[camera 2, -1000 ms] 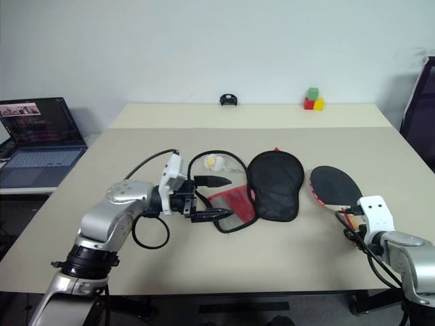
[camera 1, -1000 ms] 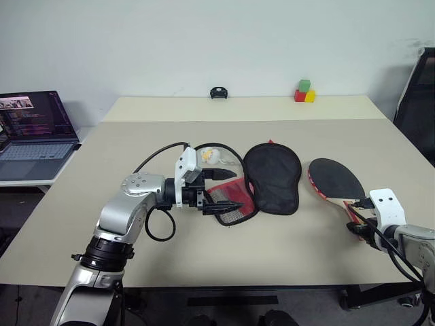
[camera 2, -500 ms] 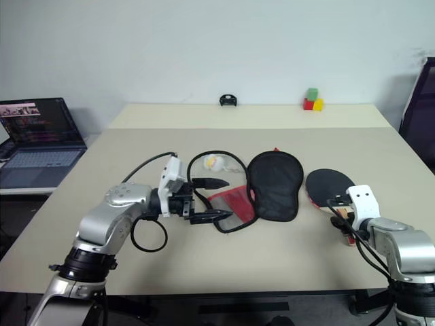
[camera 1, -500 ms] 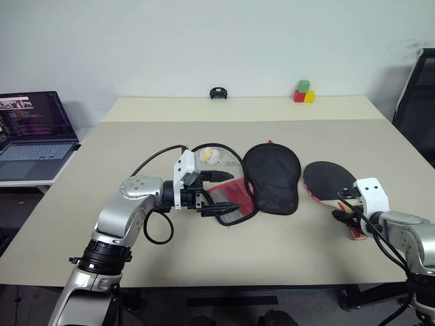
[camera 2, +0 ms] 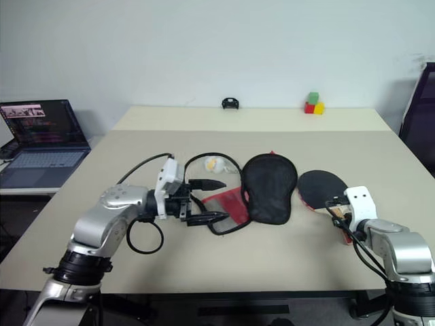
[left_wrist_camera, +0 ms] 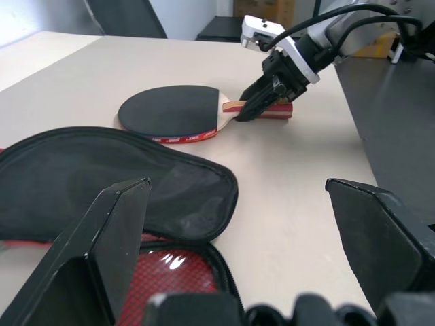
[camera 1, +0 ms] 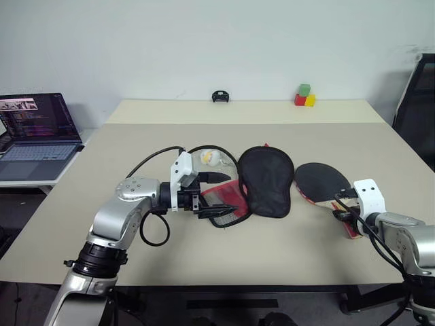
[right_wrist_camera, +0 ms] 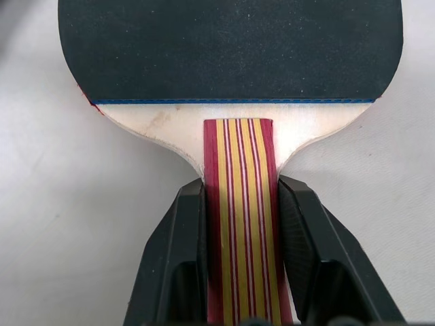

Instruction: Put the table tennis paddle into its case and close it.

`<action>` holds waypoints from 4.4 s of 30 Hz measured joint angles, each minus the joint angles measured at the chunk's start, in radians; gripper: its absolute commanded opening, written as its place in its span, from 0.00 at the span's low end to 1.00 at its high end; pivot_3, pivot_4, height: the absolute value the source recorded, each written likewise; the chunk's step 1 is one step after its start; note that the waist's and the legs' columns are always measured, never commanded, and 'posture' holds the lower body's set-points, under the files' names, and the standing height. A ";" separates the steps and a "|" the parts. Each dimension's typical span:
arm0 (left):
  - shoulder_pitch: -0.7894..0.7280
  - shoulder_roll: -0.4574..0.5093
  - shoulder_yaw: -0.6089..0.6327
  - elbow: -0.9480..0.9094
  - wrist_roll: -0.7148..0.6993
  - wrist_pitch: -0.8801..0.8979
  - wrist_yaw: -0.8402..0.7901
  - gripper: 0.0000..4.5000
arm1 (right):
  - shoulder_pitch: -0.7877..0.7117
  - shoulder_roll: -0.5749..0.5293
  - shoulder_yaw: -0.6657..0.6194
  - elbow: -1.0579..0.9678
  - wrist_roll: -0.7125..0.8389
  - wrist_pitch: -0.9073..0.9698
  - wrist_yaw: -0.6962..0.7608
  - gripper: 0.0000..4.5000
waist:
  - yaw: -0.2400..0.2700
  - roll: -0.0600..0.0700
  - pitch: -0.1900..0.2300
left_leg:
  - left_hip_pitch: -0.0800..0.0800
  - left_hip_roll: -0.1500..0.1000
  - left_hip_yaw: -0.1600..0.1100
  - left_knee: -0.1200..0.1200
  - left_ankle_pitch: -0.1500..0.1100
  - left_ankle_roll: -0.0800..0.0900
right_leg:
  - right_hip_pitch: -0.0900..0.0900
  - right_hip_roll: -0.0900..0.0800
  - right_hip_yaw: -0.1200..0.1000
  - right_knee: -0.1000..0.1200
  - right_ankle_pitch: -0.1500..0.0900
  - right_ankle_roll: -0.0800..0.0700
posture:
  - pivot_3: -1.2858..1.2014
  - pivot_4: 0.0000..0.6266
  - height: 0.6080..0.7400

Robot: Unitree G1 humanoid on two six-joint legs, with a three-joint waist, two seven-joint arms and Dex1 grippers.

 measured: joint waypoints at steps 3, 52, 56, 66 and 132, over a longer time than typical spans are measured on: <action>0.000 0.003 0.002 0.000 0.000 0.000 0.008 1.00 | -0.014 0.005 -0.001 0.008 -0.020 -0.002 -0.035 0.24 | 0.000 0.000 0.000 | -0.001 0.000 0.000 0.000 0.000 0.000 | -0.001 0.000 0.000 0.000 0.000 0.000 | 0.52 0.24 1.00; 0.095 0.082 0.127 -0.017 -0.003 -0.019 0.083 1.00 | -0.345 0.683 0.034 0.126 -0.133 -0.001 -0.389 0.24 | -0.003 0.003 0.002 | -0.005 0.000 -0.001 -0.011 0.000 -0.001 | -0.008 0.000 -0.001 -0.009 0.000 -0.001 | 0.52 0.24 1.00; 0.096 0.082 0.127 -0.019 -0.003 -0.019 0.084 1.00 | -0.326 0.671 0.045 0.127 -0.139 -0.020 -0.398 0.24 | -0.003 0.003 0.002 | -0.005 0.000 -0.001 -0.014 0.000 -0.001 | -0.008 0.000 0.000 -0.012 0.000 -0.001 | 0.52 0.24 1.00; 0.097 0.082 0.127 -0.022 -0.004 -0.021 0.084 1.00 | -0.311 0.662 0.065 0.119 -0.142 -0.014 -0.402 0.24 | -0.003 0.003 0.002 | -0.005 0.000 0.000 -0.015 0.001 -0.001 | -0.008 0.000 0.000 -0.013 0.000 -0.001 | 0.52 0.24 1.00; -0.041 -0.075 0.138 0.651 0.330 -0.291 0.498 1.00 | -0.275 -0.106 0.025 -0.152 0.418 -0.171 0.464 0.99 | 0.009 0.000 0.002 | -0.005 0.000 -0.001 -0.014 0.000 -0.001 | -0.005 -0.002 -0.002 -0.014 0.000 -0.001 | 0.52 0.24 1.00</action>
